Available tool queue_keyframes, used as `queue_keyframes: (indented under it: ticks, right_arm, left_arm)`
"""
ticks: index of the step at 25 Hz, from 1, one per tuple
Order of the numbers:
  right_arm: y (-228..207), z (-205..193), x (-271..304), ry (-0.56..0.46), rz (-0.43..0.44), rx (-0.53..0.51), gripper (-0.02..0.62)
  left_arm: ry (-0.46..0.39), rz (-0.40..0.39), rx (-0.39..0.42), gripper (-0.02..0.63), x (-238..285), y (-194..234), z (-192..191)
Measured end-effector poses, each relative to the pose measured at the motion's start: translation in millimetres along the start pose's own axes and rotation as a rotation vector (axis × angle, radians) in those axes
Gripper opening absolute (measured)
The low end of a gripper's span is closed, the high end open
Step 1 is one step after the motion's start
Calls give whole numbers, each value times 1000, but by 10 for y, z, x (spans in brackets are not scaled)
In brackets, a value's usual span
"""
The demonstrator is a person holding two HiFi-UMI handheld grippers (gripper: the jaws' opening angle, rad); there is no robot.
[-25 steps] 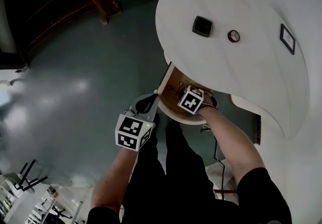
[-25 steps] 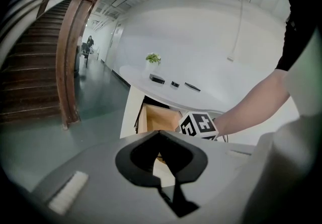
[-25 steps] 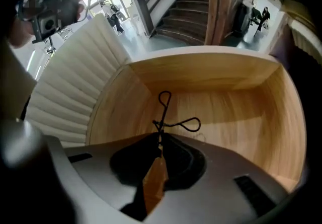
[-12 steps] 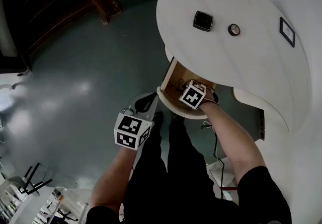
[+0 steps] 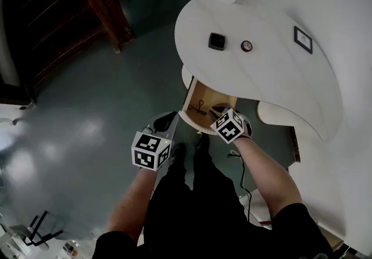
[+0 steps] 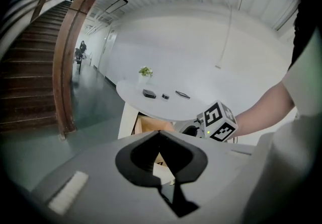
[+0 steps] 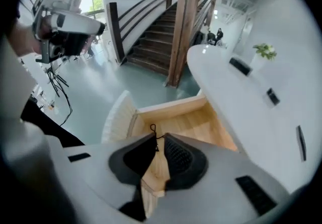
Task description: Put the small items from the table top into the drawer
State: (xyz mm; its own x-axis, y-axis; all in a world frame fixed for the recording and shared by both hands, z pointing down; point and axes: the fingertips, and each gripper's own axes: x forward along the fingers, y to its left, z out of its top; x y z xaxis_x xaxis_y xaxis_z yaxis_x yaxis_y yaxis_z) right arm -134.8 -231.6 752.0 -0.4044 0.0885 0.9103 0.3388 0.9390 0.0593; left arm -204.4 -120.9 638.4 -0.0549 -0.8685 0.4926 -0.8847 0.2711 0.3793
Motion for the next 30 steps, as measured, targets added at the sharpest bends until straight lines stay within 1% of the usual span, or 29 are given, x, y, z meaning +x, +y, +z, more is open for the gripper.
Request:
queue_keyframes:
  ticks: [3,5,6,10,13,18,22,27,30]
  right_arm:
    - [90,92,-375,-80,-52,119,52]
    - [177,120,-557,-131,-53,201,52]
    - [221,123,-639,-147,-48,223,52]
    - [325,137,-937,-215,-22,239,35]
    - [293,136,-1160,-277,-15,255,32]
    - [195,107,-1610,-418,5,292,23]
    - [142,-64,-2011,-534,37,330,20]
    - [-8,-373,-2439,-643,54,397,14]
    - [-105,-466,-2671,-701,60,390,12]
  left_arm:
    - [-13,-23,23,11,-99,-82,140]
    - [-22,-36,45,11,-147,-131,259]
    - [-27,-39,52,11,-166,-151,318]
    - [-46,-35,68,11,-214,-243,500]
    - [-51,-24,81,11,-229,-360,605]
    - [-47,7,113,11,-205,-669,725]
    - [-61,50,133,11,-213,-970,823]
    - [-98,111,156,11,-289,-1313,960]
    - [-135,153,159,11,-343,-1489,1058]
